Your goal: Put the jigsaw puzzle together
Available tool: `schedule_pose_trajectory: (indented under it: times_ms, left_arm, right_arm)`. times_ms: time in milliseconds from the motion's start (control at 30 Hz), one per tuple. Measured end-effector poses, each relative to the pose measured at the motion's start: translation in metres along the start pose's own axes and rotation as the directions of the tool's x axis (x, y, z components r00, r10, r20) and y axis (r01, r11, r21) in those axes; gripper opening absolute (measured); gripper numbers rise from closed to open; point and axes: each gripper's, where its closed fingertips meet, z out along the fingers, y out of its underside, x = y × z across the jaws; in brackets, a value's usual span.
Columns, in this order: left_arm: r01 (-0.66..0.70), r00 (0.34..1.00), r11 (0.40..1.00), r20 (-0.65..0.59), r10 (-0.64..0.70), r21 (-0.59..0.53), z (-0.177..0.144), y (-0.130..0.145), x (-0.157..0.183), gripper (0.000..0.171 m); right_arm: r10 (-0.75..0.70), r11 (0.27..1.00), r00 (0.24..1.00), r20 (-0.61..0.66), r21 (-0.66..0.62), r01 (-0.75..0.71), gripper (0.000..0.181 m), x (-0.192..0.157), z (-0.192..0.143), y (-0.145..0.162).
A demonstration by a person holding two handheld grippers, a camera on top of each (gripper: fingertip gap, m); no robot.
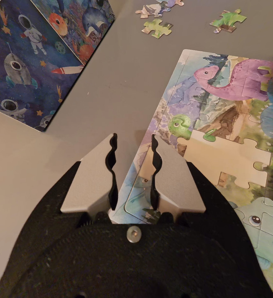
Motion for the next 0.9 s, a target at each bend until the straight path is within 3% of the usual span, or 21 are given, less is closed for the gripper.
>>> schedule_pose_trajectory:
  times_ms: [267,367,467,633,700,767,900]
  left_arm:
    - [0.010,1.000,0.999,-0.003,-0.010,0.045,-0.006,-0.010,0.002,0.042]
    - [-0.003,1.000,0.997,0.006,0.002,0.072,-0.010,-0.018,0.006,0.042]
    - [-0.011,1.000,0.995,0.012,0.010,0.098,-0.017,-0.025,0.011,0.042]
    - [0.020,1.000,0.986,-0.020,-0.016,0.168,-0.040,-0.032,0.037,0.042]
    - [0.018,0.997,0.990,-0.072,-0.008,0.139,-0.047,-0.026,0.062,0.040]
    - [-0.024,0.994,0.997,-0.104,0.031,0.074,-0.052,-0.013,0.088,0.020]
    - [-0.048,0.993,0.994,-0.113,0.037,-0.096,-0.054,0.029,0.124,0.011]
  right_arm:
    - [0.106,0.994,0.994,-0.035,0.019,-0.105,0.021,-0.001,-0.001,0.001]
    - [0.056,0.998,0.996,-0.065,0.023,-0.054,0.021,0.000,-0.001,0.000]
    - [0.049,0.998,0.991,-0.121,0.037,-0.045,0.049,0.012,-0.005,0.001]
    - [0.122,0.992,0.988,-0.098,0.033,-0.119,0.075,0.010,-0.003,0.005]
    - [0.121,0.992,0.988,-0.100,0.039,-0.118,0.074,0.005,-0.001,0.003]
    - [0.124,0.992,0.987,-0.101,0.042,-0.120,0.072,0.001,0.001,0.001]
    - [0.165,0.986,0.983,-0.077,0.036,-0.163,0.060,-0.002,0.004,-0.001]
